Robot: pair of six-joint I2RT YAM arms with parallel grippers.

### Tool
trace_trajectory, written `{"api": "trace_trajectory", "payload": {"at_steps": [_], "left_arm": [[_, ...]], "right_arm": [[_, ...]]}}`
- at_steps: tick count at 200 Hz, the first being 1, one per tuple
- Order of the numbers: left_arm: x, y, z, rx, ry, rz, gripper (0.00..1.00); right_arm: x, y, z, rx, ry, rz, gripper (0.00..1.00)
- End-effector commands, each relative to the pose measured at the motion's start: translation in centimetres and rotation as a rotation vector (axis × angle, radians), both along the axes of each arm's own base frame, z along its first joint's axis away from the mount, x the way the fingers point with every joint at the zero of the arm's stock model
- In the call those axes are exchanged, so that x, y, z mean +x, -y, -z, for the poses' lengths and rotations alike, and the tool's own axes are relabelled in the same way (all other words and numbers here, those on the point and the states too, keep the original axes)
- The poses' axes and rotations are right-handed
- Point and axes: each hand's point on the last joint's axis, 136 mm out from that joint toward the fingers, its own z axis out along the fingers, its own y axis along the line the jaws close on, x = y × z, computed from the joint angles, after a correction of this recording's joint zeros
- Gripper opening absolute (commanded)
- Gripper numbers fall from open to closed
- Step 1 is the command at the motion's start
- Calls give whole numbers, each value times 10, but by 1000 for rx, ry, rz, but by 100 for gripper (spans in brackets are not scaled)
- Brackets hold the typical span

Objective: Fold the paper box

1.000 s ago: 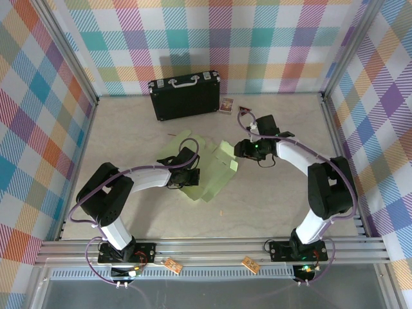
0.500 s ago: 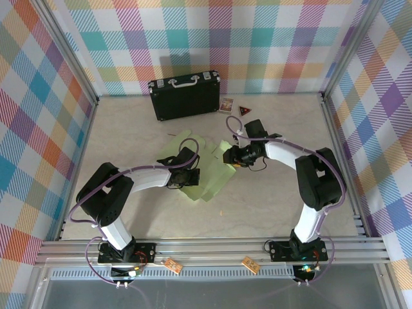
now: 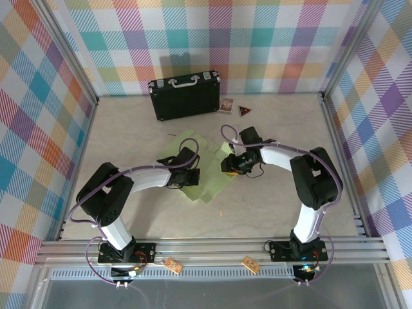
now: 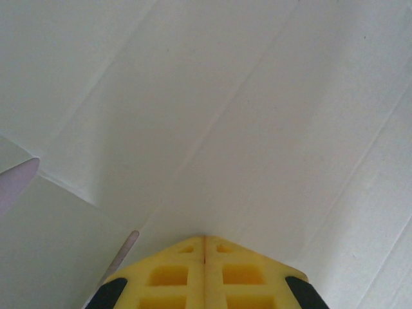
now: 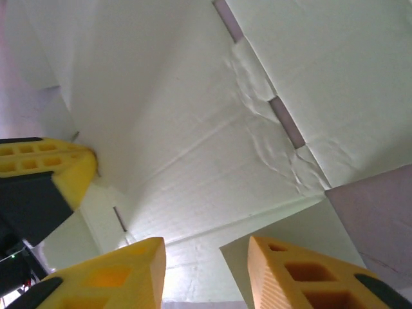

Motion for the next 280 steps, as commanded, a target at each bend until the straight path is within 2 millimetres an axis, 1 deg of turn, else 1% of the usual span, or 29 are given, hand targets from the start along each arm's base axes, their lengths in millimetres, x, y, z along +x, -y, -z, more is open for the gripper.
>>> {"api": "trace_trajectory", "payload": {"at_steps": [1, 22, 52, 82, 94, 110, 113, 131, 155, 178, 198, 234, 267, 280], "left_arm": [[-40, -32, 43, 154, -170, 17, 3], [-40, -32, 42, 156, -170, 18, 3], [-40, -31, 42, 154, -171, 18, 3], [-40, -31, 42, 153, -170, 19, 3], [-41, -31, 42, 154, -171, 19, 3], [-41, -32, 42, 154, -172, 19, 3], [-40, -32, 42, 154, -170, 17, 3], [-40, -32, 41, 154, -167, 19, 3], [-40, -33, 40, 158, -166, 18, 3], [-40, -32, 40, 156, -168, 21, 3], [-40, -32, 40, 156, -168, 21, 3], [-40, -32, 40, 156, -168, 19, 3], [-40, -32, 41, 156, -170, 19, 3], [-40, -32, 40, 155, -168, 19, 3]], "right_arm": [[-15, 10, 29, -61, -79, 27, 37], [-22, 13, 39, -70, -103, 47, 35], [-29, 24, 56, -131, -124, 55, 33], [-29, 23, 60, -122, -116, 39, 33], [-26, 17, 54, -91, -98, 25, 33], [-20, 10, 36, -42, -55, 15, 33], [-18, 9, 30, -35, -39, 16, 33], [-11, 13, 12, -46, 23, 30, 33], [-8, 17, 2, -35, 49, 49, 33], [-7, 14, -7, 49, 48, 66, 32], [-7, 20, 1, 19, 39, 79, 32], [-18, 23, 18, 6, -14, 72, 32], [-25, 31, 40, -51, -67, 78, 31], [-26, 28, 43, -24, -75, 74, 31]]}}
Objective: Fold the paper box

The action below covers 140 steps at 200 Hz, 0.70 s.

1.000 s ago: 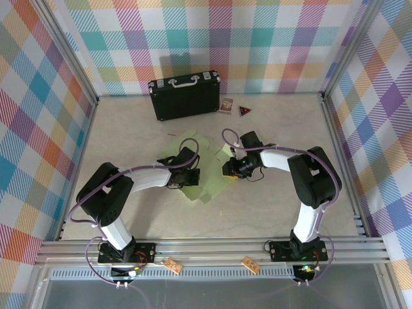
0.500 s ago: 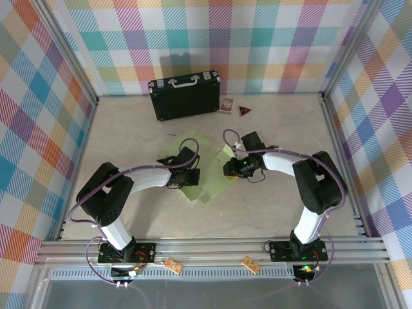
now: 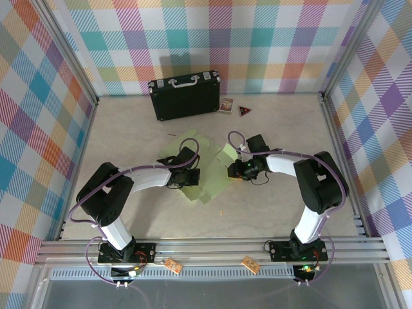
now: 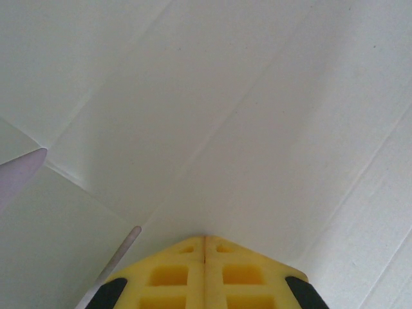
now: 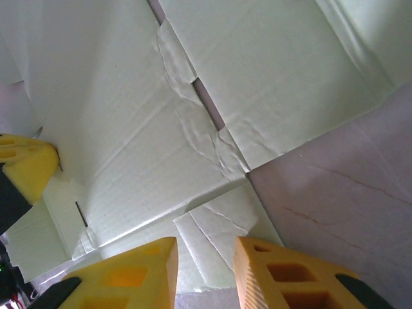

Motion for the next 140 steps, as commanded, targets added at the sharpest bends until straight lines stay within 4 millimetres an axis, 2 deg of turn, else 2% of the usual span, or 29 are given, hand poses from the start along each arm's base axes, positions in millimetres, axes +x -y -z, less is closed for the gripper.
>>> {"api": "trace_trajectory", "payload": {"at_steps": [1, 35, 86, 101, 118, 140], "left_arm": [[-40, -32, 40, 150, -167, 12, 3], [-39, -31, 37, 144, -158, 11, 3], [-41, -30, 41, 137, -173, 14, 3], [-41, -30, 41, 137, -173, 13, 3], [-41, -30, 41, 138, -172, 10, 3], [-41, -29, 41, 135, -174, 11, 3]], "right_arm": [[-16, 6, 28, -28, -89, 1, 31], [-19, 17, 44, -102, -108, 9, 29], [-13, 22, 46, -133, -81, 25, 27], [-9, 16, 32, -94, -31, 9, 26], [-5, 8, 6, -92, 85, -33, 28], [-13, -12, -26, -148, 262, -134, 35]]}}
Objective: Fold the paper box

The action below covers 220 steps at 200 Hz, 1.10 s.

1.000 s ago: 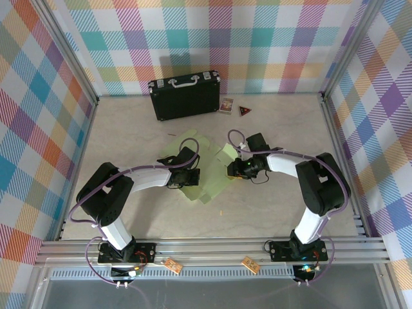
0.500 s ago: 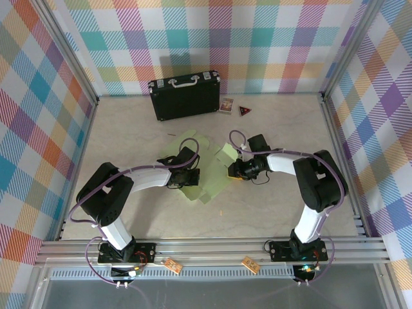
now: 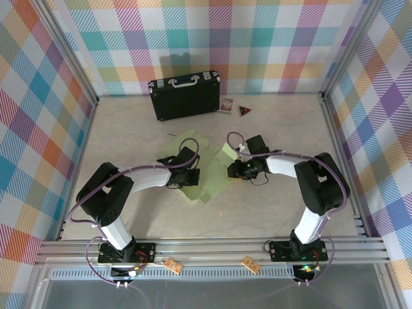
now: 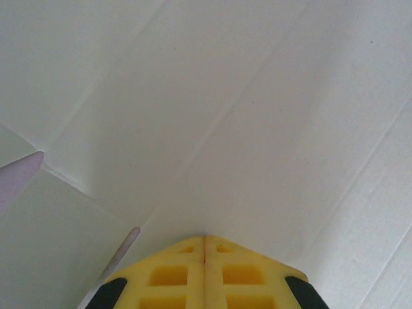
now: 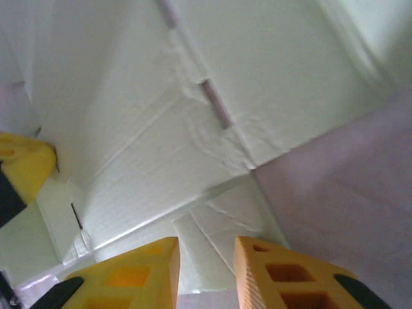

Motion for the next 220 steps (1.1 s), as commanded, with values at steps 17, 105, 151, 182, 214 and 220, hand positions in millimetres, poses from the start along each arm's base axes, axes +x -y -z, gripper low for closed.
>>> {"api": "trace_trajectory", "payload": {"at_steps": [17, 105, 151, 182, 214, 220], "left_arm": [[-41, -29, 42, 137, -175, 11, 3], [-40, -23, 36, 80, -167, 3, 3], [-27, -3, -11, -32, -121, -9, 18], [0, -10, -62, -30, -13, -55, 34], [33, -19, -58, -85, -40, -130, 31], [40, -21, -53, -81, -50, -138, 27]], "right_arm": [[-24, -24, -33, -125, 244, -156, 40], [-69, -53, -33, -168, 456, -309, 58], [-66, -55, -42, -160, 471, -303, 57], [-70, -52, -47, -155, 478, -315, 56], [-83, -53, -49, -123, 490, -386, 60], [-86, -54, -49, -121, 495, -399, 61]]}}
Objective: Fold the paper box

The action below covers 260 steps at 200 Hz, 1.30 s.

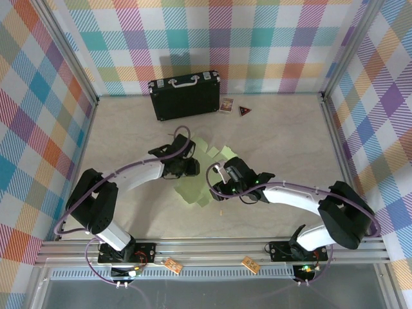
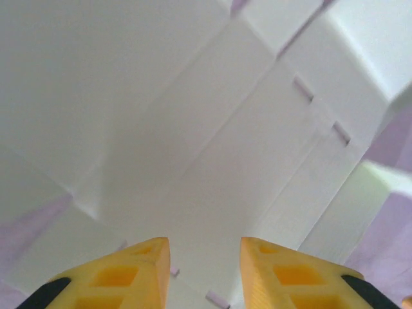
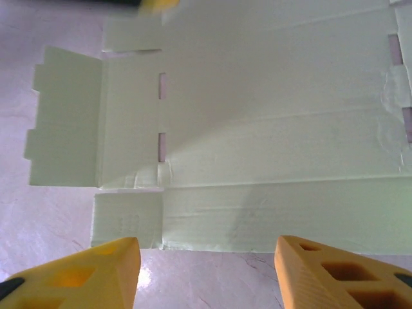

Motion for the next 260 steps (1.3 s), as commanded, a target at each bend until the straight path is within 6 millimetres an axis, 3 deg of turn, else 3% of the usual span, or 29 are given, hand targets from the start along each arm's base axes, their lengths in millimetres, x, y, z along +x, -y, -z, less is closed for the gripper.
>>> {"api": "trace_trajectory", "payload": {"at_steps": [1, 25, 53, 100, 140, 176, 216, 260], "left_arm": [[17, -15, 15, 9, -63, -53, 26], [40, -23, 38, -2, -120, -98, 14], [51, -43, 55, -25, -137, -160, 12], [40, -48, 83, -19, -194, -175, 7], [25, -55, 105, -2, -247, -201, 4], [23, -55, 110, 2, -259, -199, 2], [22, -55, 108, 2, -258, -189, 2], [20, -54, 108, 2, -261, -174, 1]], "right_arm": [[-10, -1, -2, 8, 17, -74, 61], [-19, -6, 1, -17, 56, -121, 69], [-25, -17, 3, -42, 88, -165, 72], [-30, -37, 15, -103, 107, -199, 74], [-35, -53, 28, -196, 140, -235, 83], [-43, -65, 38, -285, 173, -264, 86], [-21, -48, 45, -397, 223, -133, 86], [-1, -30, 48, -440, 166, -40, 84]]}}
